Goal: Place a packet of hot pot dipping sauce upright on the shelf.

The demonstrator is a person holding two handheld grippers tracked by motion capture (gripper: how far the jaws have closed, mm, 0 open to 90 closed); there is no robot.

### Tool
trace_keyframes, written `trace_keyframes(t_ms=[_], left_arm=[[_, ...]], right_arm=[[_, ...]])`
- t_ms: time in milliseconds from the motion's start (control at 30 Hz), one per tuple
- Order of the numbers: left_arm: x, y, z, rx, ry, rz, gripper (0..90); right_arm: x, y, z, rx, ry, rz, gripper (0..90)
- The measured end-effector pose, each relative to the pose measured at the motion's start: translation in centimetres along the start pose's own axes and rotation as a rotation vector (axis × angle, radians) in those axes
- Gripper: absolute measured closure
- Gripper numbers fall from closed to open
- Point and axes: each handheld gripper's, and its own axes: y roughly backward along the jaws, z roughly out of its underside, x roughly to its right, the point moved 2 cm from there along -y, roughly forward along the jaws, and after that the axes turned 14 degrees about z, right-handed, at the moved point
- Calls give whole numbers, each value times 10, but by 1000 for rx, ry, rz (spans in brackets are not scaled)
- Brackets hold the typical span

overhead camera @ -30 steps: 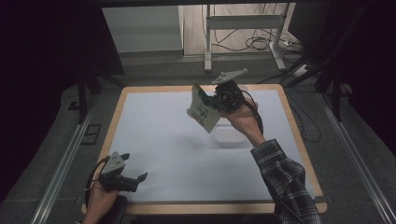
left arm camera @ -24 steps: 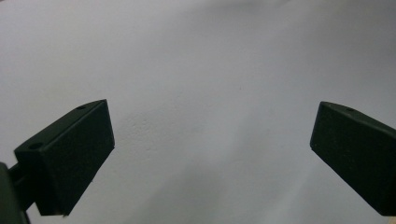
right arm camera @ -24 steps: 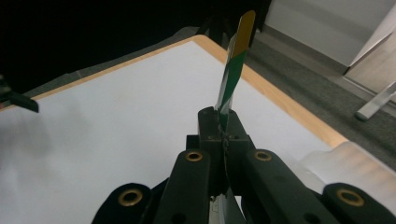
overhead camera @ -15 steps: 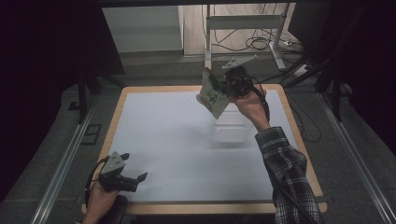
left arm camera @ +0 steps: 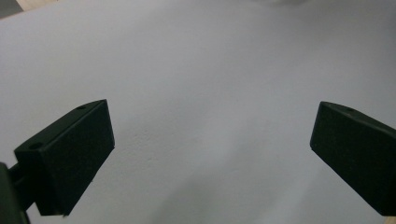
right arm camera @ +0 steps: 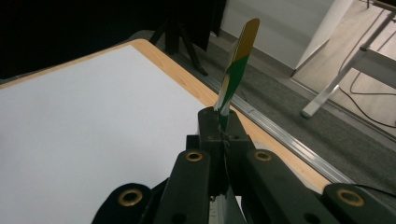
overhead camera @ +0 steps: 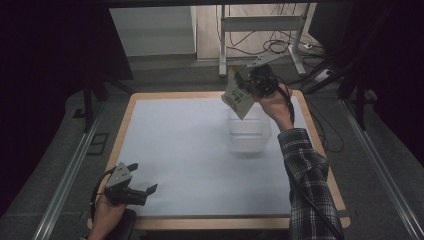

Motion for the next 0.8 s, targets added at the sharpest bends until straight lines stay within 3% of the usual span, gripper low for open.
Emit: trace_keyframes(t_ms=[200, 667, 800], left_arm=[[0, -1, 0, -7, 1, 4, 0], [1, -2, 1, -19, -1, 4, 0], [0, -3, 1, -25, -1, 4, 0]], right_arm=[[15, -6, 16, 5, 20, 26, 897], [20, 1, 39, -21, 46, -15, 896], [22, 4, 44, -16, 50, -46, 895]])
